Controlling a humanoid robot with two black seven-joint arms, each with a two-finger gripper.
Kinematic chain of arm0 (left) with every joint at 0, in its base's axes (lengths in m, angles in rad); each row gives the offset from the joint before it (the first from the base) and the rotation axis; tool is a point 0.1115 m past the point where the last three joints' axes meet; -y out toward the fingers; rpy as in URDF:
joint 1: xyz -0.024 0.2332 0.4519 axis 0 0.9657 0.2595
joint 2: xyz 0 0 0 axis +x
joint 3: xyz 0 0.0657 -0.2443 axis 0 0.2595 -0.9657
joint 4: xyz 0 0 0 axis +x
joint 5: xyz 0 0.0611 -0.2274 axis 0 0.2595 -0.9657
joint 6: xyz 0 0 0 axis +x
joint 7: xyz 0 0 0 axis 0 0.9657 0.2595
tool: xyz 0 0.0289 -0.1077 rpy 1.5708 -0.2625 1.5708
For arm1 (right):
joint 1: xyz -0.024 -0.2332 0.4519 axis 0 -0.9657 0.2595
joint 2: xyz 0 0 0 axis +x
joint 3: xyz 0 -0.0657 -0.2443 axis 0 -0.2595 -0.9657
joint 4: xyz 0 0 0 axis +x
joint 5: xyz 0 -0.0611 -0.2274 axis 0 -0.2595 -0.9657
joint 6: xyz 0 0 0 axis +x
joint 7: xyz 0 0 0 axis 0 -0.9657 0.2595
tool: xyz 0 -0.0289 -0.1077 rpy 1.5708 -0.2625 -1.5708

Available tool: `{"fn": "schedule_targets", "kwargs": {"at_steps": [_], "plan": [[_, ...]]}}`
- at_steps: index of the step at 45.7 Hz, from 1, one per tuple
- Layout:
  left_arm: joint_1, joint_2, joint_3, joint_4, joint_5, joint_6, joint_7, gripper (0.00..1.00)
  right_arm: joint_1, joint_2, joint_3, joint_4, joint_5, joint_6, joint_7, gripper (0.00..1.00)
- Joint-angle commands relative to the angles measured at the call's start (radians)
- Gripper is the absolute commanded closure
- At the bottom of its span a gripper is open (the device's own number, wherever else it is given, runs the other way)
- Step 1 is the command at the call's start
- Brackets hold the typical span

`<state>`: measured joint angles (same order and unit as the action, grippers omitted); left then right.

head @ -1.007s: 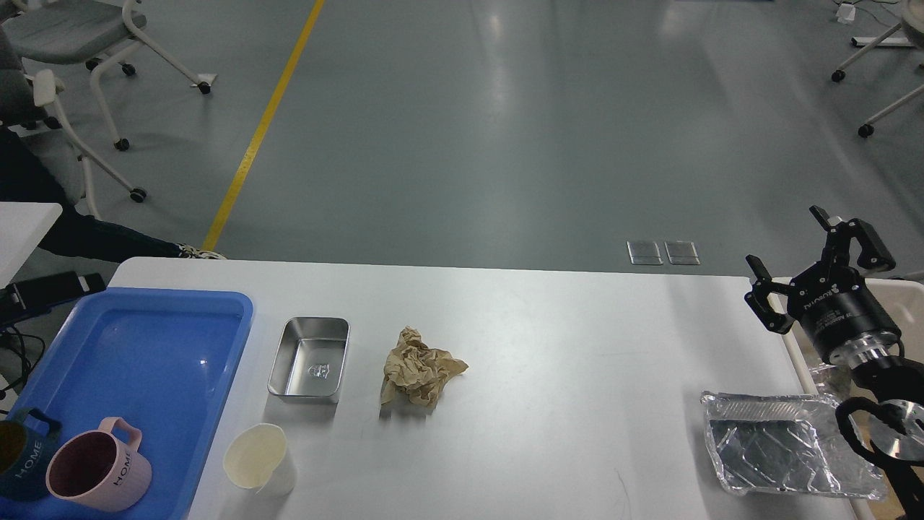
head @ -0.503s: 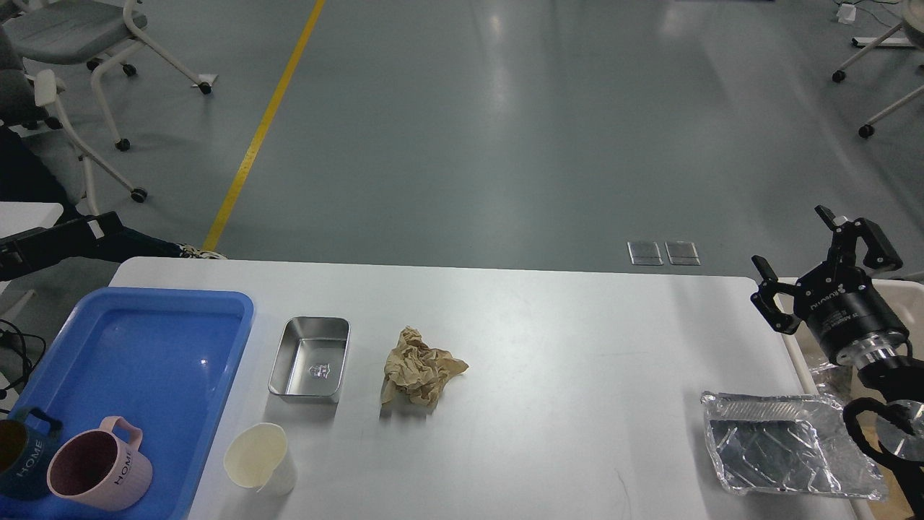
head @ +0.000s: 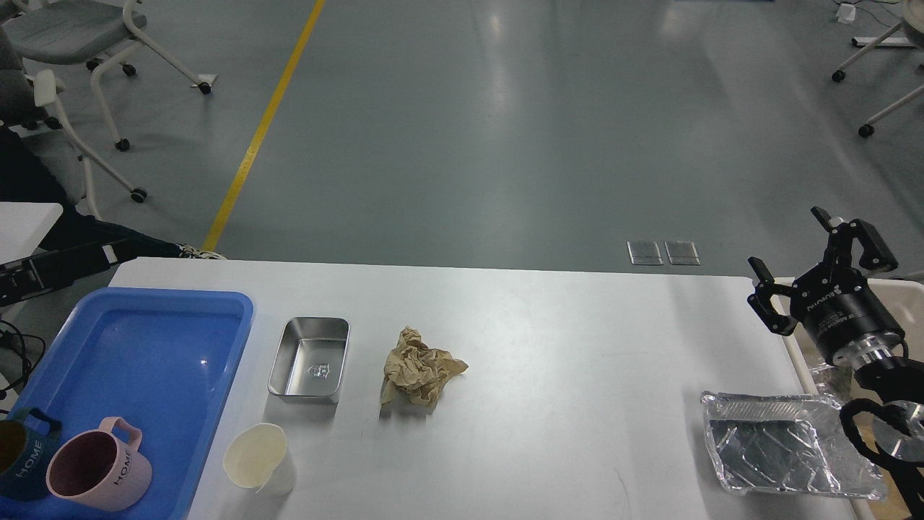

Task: Tidy desktop
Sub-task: 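Reach the left gripper to the small steel box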

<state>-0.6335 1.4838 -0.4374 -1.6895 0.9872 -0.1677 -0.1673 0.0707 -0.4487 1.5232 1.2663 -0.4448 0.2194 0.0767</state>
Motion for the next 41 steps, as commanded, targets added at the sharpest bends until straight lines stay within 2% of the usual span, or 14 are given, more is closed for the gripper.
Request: {"fn": "schedule_targets", "kwargs": {"at_steps": [1,12,24,29,41], "plan": [[-0.002,-0.066,0.0,0.045,-0.001,-0.009,0.005,0.05,0.0,-0.007,-0.006,0.001,0.0,0.0,0.0,0.0],[0.014,-0.234,0.005,0.14,0.002,-0.003,0.015,0.05,-0.002,-0.012,-0.009,0.001,0.0,0.0,0.0,0.0],[0.031,-0.355,0.011,0.251,0.011,-0.007,0.023,0.05,-0.002,-0.012,-0.011,0.001,0.0,0.0,0.0,0.0],[0.014,-0.378,0.077,0.284,0.014,-0.006,0.048,0.05,-0.003,-0.012,-0.011,0.001,0.0,0.0,0.0,0.0],[0.008,-0.536,0.124,0.433,0.024,-0.003,0.049,0.05,-0.005,-0.012,-0.011,0.001,0.0,0.0,0.0,0.0]]}}
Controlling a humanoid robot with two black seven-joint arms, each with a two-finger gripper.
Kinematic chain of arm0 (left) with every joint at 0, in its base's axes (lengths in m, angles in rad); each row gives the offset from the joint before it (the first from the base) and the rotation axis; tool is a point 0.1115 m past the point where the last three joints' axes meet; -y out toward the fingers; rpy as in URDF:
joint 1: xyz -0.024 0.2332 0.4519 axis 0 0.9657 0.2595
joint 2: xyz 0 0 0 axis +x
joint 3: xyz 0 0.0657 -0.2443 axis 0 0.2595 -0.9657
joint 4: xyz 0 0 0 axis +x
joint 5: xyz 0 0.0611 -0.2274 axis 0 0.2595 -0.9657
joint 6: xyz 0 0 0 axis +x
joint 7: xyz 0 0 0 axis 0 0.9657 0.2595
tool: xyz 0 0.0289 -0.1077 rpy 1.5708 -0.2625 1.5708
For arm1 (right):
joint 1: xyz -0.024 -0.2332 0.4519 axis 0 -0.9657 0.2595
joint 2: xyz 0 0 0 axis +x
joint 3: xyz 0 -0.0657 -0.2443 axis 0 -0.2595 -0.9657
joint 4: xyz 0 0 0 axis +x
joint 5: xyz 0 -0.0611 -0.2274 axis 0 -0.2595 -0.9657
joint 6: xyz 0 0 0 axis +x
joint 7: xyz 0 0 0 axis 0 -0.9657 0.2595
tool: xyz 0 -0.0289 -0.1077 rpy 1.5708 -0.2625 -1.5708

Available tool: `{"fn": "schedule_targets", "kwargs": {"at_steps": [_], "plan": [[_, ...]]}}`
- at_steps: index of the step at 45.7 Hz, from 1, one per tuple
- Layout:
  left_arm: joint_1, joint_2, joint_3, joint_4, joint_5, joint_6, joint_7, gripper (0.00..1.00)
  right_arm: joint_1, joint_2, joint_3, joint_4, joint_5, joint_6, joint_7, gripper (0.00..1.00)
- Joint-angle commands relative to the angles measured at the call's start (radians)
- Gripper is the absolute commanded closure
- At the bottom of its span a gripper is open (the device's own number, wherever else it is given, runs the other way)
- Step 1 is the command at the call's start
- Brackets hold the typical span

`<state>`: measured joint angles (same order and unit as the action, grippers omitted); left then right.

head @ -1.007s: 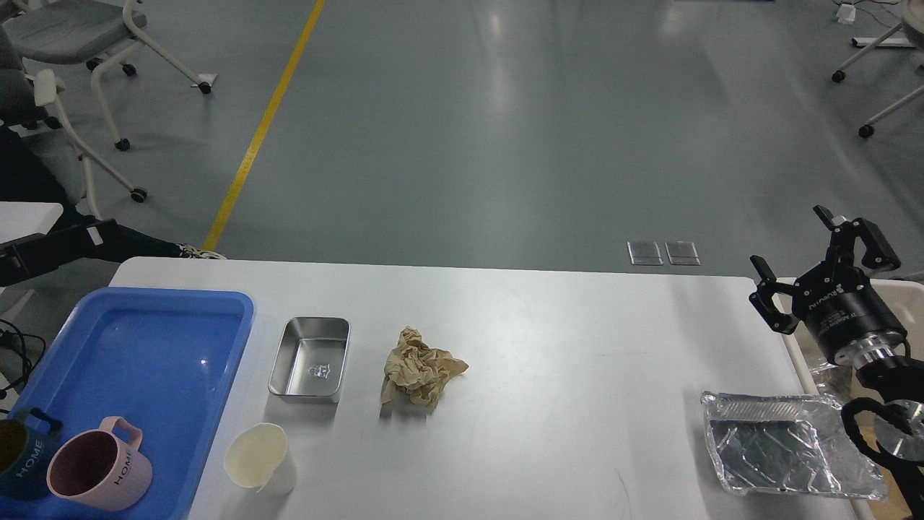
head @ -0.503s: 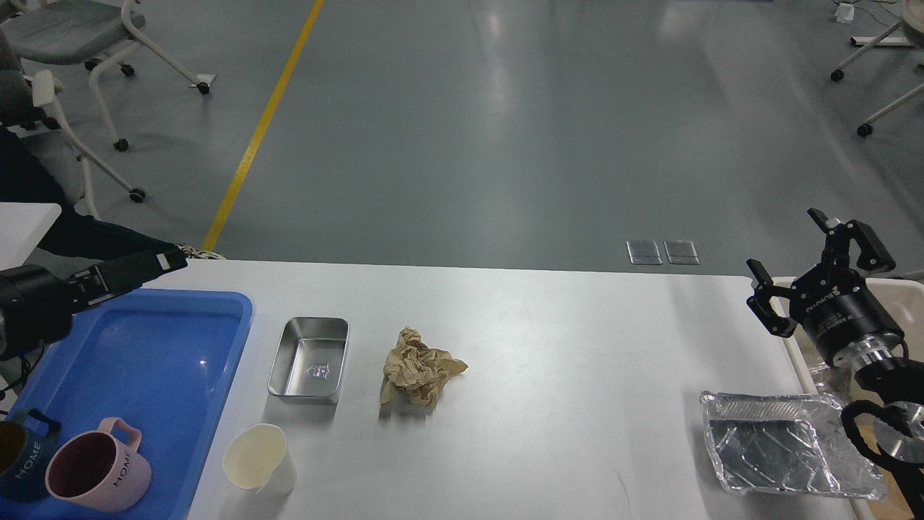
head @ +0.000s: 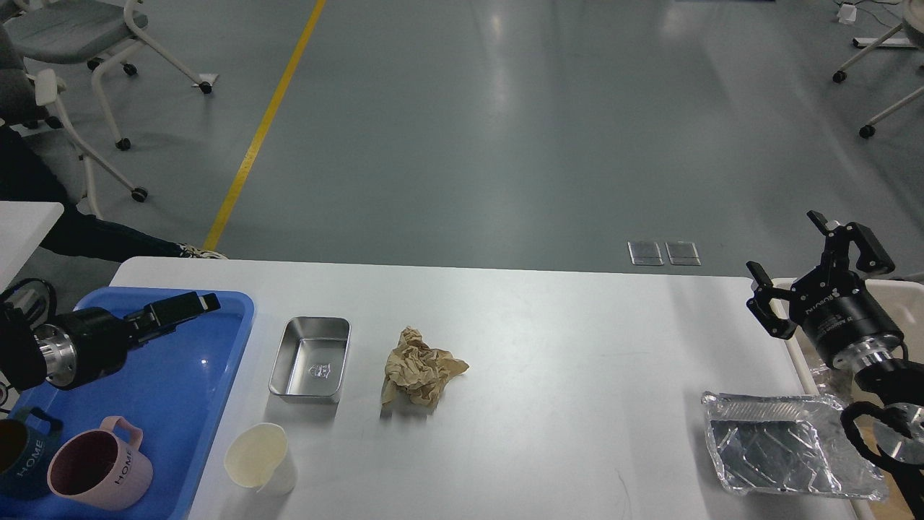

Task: Tidy desktop
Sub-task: 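Reach the left gripper to the small steel box, then grasp the steel box edge and lift it over the tray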

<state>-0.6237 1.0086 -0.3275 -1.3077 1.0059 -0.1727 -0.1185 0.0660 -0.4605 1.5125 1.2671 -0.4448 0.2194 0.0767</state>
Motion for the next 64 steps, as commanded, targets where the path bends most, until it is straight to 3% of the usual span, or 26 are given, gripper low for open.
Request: {"fn": "schedule_targets", "kwargs": {"at_steps": [1,12,22,31,43,50,52,64], "plan": [[-0.002,-0.068,0.018,0.062,0.006,0.002,0.0,0.05,0.0,0.0,0.0,0.0,0.0,0.0,0.0,0.0],[-0.016,-0.183,0.064,0.153,0.014,0.004,0.0,0.05,-0.002,-0.001,0.0,0.001,0.0,0.0,0.0,0.0],[-0.071,-0.281,0.189,0.266,0.025,0.012,0.0,0.07,-0.009,-0.001,0.0,0.005,0.0,0.002,0.0,0.0],[-0.073,-0.347,0.202,0.321,0.025,0.016,-0.001,0.08,-0.009,-0.003,0.002,0.006,-0.003,0.002,0.0,0.0],[-0.11,-0.421,0.324,0.389,0.053,0.039,-0.003,0.18,-0.011,-0.01,0.002,0.006,-0.003,0.003,0.0,0.0],[-0.113,-0.444,0.341,0.432,0.053,0.041,-0.001,0.32,-0.011,-0.017,0.003,0.006,-0.003,0.003,0.0,0.0],[-0.113,-0.444,0.341,0.432,0.053,0.039,0.0,0.42,-0.011,-0.017,0.003,0.006,-0.003,0.003,0.0,0.0],[-0.116,-0.464,0.369,0.456,0.048,0.038,0.005,0.76,-0.011,-0.017,0.005,0.006,-0.003,0.003,0.0,0.0]]}}
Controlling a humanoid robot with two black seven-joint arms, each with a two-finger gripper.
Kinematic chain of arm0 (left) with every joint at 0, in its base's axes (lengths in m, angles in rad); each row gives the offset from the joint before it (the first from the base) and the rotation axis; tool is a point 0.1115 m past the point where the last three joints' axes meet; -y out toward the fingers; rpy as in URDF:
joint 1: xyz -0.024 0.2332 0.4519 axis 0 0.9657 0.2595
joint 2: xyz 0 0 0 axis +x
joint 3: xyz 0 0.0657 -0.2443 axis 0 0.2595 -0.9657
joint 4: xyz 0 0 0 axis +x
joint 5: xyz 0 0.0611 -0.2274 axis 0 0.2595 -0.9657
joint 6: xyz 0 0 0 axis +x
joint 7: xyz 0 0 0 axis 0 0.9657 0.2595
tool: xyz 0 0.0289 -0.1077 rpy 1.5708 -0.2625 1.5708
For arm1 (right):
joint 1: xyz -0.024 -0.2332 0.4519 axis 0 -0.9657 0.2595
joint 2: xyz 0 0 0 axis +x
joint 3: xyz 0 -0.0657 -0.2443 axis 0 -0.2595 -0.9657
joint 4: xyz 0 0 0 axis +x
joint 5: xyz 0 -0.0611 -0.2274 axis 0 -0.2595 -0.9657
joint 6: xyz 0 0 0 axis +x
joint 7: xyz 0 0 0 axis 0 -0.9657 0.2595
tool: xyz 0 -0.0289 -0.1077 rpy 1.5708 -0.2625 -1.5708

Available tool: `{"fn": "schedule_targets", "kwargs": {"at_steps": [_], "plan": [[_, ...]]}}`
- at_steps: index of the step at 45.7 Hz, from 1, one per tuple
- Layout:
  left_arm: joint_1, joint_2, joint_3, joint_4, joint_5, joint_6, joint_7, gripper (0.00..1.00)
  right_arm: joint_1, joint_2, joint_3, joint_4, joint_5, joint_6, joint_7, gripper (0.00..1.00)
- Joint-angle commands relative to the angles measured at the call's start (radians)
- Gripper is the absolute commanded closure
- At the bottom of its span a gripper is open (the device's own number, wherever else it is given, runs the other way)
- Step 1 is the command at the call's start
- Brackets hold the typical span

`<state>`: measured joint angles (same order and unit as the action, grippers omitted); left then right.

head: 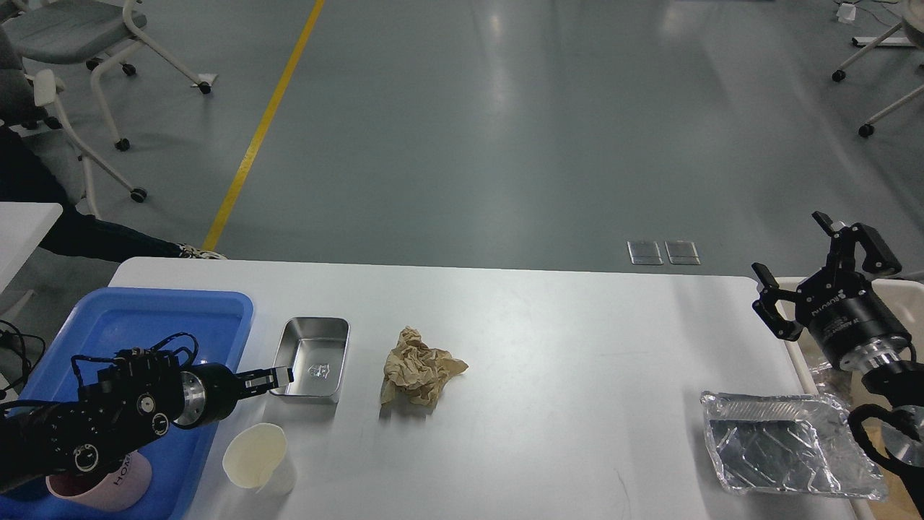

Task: Tidy desktop
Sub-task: 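Grasp the steel box edge and lift it over the tray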

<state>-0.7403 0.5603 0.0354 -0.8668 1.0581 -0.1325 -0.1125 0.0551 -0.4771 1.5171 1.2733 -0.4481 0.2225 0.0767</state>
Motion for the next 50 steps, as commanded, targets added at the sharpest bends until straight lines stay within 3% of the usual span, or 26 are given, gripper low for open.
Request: {"fn": "schedule_targets", "kwargs": {"at_steps": [1,12,28,37,50], "plan": [[0.001,-0.019,0.006,0.023,-0.007,-0.002,-0.001,0.78,0.0,0.0,0.0,0.0,0.0,0.0,0.0,0.0],[0.001,-0.037,0.008,0.055,-0.007,-0.007,-0.016,0.99,0.0,-0.009,0.0,0.0,0.0,0.0,0.0,0.0],[-0.073,-0.007,0.037,0.048,-0.017,-0.021,-0.019,1.0,0.0,-0.018,0.001,0.0,0.0,0.0,0.0,0.0],[-0.142,0.121,0.034,-0.012,-0.017,-0.058,-0.039,1.0,0.0,-0.012,-0.002,0.0,0.0,0.0,0.0,0.0],[-0.198,0.423,0.032,-0.245,-0.015,-0.062,-0.033,1.0,0.002,-0.012,-0.006,-0.002,0.0,-0.002,0.0,0.0]]}}
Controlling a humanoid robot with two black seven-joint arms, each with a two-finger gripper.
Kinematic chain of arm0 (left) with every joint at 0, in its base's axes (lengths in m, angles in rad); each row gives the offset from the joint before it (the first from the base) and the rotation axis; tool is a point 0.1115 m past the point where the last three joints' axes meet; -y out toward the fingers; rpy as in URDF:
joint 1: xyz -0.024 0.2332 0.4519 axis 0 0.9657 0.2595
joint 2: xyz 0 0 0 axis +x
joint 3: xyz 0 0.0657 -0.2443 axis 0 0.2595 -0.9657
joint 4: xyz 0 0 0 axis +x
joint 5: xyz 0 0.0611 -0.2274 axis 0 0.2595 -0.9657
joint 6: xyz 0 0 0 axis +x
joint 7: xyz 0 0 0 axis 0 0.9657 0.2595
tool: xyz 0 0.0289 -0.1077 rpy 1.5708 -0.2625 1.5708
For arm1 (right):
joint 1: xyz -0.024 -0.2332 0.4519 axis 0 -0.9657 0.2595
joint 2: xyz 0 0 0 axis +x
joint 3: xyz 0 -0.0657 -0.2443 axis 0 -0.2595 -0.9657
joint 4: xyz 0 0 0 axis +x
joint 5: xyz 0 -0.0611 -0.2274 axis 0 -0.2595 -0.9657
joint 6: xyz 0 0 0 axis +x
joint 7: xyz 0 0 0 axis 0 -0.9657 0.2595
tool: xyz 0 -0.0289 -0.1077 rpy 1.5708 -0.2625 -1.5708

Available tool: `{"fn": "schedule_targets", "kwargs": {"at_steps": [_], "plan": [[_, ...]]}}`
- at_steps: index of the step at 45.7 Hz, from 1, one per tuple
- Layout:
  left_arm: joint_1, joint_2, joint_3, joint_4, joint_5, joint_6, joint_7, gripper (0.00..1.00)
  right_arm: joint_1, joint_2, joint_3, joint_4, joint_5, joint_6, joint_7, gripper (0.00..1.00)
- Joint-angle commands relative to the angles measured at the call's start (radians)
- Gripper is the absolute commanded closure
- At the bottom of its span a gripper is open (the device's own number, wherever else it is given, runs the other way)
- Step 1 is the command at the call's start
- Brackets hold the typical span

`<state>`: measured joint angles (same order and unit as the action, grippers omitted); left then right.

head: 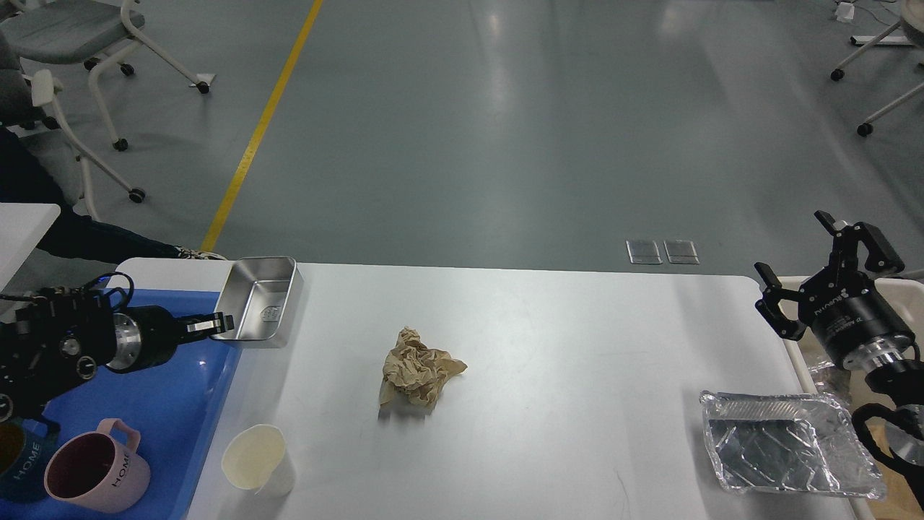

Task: Tidy desktop
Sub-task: 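Grasp the steel box edge and lift it over the tray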

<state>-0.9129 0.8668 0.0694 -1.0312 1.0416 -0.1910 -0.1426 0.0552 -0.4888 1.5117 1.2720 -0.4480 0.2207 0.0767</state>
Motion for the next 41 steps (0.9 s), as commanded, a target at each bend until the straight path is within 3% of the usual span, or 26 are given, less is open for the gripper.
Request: {"fn": "schedule_targets", "kwargs": {"at_steps": [1,12,24,35,41], "plan": [[-0.03,0.138,-0.002,-0.098,0.002,-0.005,-0.003,1.0,0.003,-0.001,-0.001,0.0,0.0,-0.001,0.0,0.0],[-0.05,0.362,-0.005,-0.26,0.005,-0.021,-0.006,1.0,0.005,-0.004,-0.002,0.0,0.0,-0.001,0.0,0.0],[-0.052,0.472,-0.01,-0.274,0.005,-0.039,-0.012,1.0,0.003,-0.004,-0.002,0.0,0.0,-0.001,0.0,0.0],[-0.035,0.468,-0.002,-0.245,0.0,-0.035,-0.022,0.99,0.0,-0.002,-0.004,0.0,-0.001,-0.001,0.0,0.0],[0.012,0.396,-0.005,-0.17,-0.002,-0.027,-0.023,0.99,0.0,-0.005,-0.01,0.0,-0.001,-0.001,0.0,0.0]]}}
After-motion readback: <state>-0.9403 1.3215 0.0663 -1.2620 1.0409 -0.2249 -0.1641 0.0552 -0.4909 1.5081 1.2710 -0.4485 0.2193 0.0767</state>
